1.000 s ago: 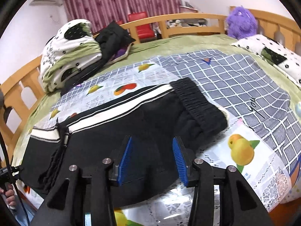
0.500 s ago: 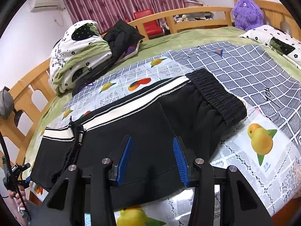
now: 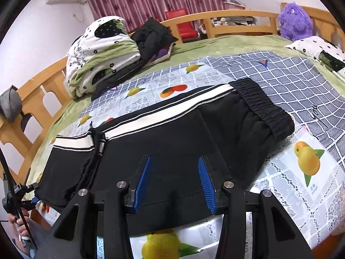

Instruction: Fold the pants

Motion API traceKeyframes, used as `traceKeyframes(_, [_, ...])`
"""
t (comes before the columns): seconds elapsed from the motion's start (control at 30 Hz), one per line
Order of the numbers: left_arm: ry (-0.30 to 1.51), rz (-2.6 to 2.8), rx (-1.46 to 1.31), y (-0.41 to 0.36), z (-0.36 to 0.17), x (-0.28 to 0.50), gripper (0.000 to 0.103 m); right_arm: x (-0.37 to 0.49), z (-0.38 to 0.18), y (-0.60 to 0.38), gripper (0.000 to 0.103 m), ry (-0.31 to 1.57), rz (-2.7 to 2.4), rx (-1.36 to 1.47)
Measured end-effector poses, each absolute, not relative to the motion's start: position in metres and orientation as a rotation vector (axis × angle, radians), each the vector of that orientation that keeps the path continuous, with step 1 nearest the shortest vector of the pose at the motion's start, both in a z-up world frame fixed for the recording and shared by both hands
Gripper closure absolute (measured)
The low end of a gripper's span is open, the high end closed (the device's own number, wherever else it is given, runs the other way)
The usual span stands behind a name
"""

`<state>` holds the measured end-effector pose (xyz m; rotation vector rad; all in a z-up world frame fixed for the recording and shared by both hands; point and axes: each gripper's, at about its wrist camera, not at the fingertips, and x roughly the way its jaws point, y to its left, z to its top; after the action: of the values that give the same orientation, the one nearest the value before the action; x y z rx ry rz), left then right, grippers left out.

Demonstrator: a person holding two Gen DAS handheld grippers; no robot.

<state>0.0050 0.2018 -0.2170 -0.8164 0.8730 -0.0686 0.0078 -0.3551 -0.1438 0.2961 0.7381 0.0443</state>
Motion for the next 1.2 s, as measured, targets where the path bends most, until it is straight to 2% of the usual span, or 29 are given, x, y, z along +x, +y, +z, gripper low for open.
traceKeyframes(0.1, [0.879,-0.030,-0.773,0.197,-0.215,0.011,0.032,0.008,-0.145,-0.349,0.058,0.742,0.052,0.283])
traceKeyframes(0.17, [0.902,0.050,-0.638,0.184,-0.209,0.017,0.062,0.006,-0.145,-0.344,0.058,0.737,0.058,0.266])
traceKeyframes(0.2, [0.900,0.073,-0.579,0.178,-0.206,0.018,0.065,0.005,-0.144,-0.342,0.059,0.735,0.060,0.260])
traceKeyframes(0.23, [0.881,0.092,-0.542,0.174,-0.201,0.017,0.075,0.005,-0.144,-0.340,0.066,0.737,0.061,0.247])
traceKeyframes(0.27, [0.846,0.102,-0.504,0.168,-0.191,0.014,0.079,0.005,-0.144,-0.337,0.070,0.744,0.062,0.232])
traceKeyframes(0.3, [0.820,0.102,-0.470,0.163,-0.182,0.013,0.080,0.005,-0.144,-0.335,0.076,0.753,0.064,0.215])
traceKeyframes(0.33, [0.792,0.105,-0.416,0.155,-0.170,0.012,0.081,0.004,-0.144,-0.334,0.077,0.761,0.066,0.204])
traceKeyframes(0.5, [0.656,0.042,-0.132,0.071,-0.095,0.009,0.084,0.000,-0.140,-0.343,0.077,0.756,0.078,0.223])
traceKeyframes(0.7, [0.620,-0.226,-0.061,-0.040,-0.049,0.022,0.087,-0.009,-0.134,-0.367,0.076,0.727,0.057,0.263])
traceKeyframes(0.87, [0.708,-0.426,-0.042,-0.127,-0.072,0.031,0.088,-0.016,-0.132,-0.398,0.075,0.704,0.023,0.326])
traceKeyframes(0.93, [0.767,-0.478,-0.056,-0.146,-0.093,0.034,0.087,-0.018,-0.132,-0.410,0.070,0.701,0.025,0.373])
traceKeyframes(1.07, [0.921,-0.546,-0.123,-0.146,-0.123,0.040,0.082,-0.017,-0.138,-0.418,0.063,0.721,0.065,0.433])
traceKeyframes(1.2, [0.910,-0.604,-0.223,-0.116,-0.116,0.033,0.078,-0.010,-0.145,-0.406,0.059,0.762,0.107,0.420])
